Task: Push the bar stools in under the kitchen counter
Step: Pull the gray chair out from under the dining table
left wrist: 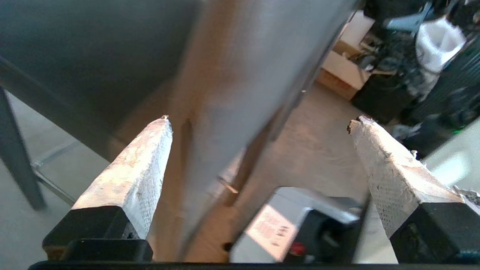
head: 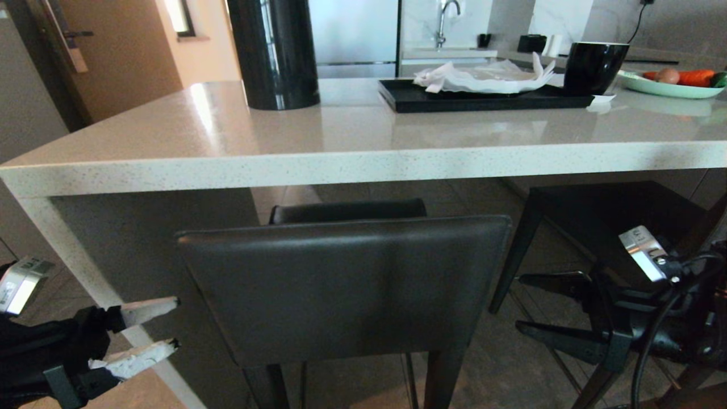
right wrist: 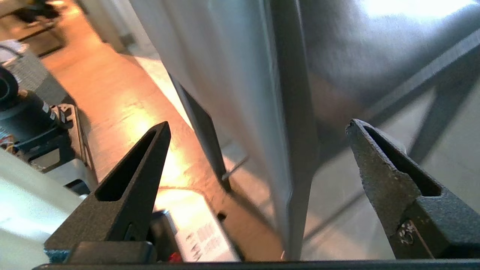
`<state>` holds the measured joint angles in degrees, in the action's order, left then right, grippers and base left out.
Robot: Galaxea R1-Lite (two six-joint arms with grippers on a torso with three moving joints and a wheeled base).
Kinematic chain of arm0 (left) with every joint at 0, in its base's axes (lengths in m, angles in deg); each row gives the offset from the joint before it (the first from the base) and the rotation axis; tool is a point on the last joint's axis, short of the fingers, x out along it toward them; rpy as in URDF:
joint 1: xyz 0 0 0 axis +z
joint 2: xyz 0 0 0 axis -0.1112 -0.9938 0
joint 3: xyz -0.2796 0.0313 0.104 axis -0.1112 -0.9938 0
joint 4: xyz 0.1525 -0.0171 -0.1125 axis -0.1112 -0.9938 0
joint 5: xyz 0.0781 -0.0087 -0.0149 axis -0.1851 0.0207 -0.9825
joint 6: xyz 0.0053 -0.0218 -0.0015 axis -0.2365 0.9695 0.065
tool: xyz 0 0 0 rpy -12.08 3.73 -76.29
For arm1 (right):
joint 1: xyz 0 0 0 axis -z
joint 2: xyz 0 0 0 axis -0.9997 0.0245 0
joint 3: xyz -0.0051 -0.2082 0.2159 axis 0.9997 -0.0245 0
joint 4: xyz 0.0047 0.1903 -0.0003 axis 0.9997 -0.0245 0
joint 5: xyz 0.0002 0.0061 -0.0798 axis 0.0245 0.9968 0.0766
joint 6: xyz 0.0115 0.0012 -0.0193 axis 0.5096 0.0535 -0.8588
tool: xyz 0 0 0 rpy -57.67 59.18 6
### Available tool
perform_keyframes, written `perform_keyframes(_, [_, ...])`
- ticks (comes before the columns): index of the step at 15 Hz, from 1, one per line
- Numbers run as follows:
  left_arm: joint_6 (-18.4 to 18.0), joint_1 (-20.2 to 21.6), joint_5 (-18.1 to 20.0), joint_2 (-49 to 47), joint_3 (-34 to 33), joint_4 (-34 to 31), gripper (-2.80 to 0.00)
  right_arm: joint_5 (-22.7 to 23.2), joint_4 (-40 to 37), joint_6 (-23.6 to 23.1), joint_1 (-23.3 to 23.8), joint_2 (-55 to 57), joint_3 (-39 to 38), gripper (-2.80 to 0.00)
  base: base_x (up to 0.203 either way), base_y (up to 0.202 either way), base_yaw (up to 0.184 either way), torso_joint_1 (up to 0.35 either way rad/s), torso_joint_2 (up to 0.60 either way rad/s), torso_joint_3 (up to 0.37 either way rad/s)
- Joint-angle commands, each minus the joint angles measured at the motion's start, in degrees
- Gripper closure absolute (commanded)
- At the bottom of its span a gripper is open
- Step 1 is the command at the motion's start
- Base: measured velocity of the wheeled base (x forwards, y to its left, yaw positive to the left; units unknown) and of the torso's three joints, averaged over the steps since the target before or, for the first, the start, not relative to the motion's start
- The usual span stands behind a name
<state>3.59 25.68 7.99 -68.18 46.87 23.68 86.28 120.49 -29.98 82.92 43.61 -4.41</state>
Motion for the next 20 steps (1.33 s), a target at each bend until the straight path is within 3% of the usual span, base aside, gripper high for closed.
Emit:
perform_keyframes(1, [0.15,-0.63,0.39,-10.61,-0.14,8.94,-2.8,1.32,2.21,-0.13,-1.04,7.21,2.61,-2.8,0.0,0.0,0.0,0.0,0.0,0.0])
perform_keyframes(3, [0.05,-1.02,1.07,-16.22,0.57,14.17,-2.8,3.36,2.42,-0.08,-2.31,9.9,5.99,-2.8,0.0,0.0,0.0,0.0,0.0,0.0])
perform_keyframes(8, [0.2,-1.52,2.16,-19.6,7.14,15.1,-2.8,4.18,2.44,0.01,-4.86,14.21,12.25,-2.8,0.0,0.0,0.0,0.0,0.0,0.0])
perform_keyframes(10, [0.28,-3.63,5.21,-19.55,8.59,15.1,-2.8,4.24,2.39,0.13,-7.07,14.68,13.27,-2.8,0.0,0.0,0.0,0.0,0.0,0.0])
perform_keyframes(15, [0.05,-11.69,5.22,-19.14,11.72,15.1,-2.8,3.85,2.47,0.72,-10.15,15.47,14.36,-2.8,0.0,0.0,0.0,0.0,0.0,0.0])
perform_keyframes(20, [-0.32,-13.66,5.05,-17.44,11.63,15.1,-2.8,3.08,2.47,1.51,-12.97,15.47,14.89,-2.8,0.0,0.0,0.0,0.0,0.0,0.0])
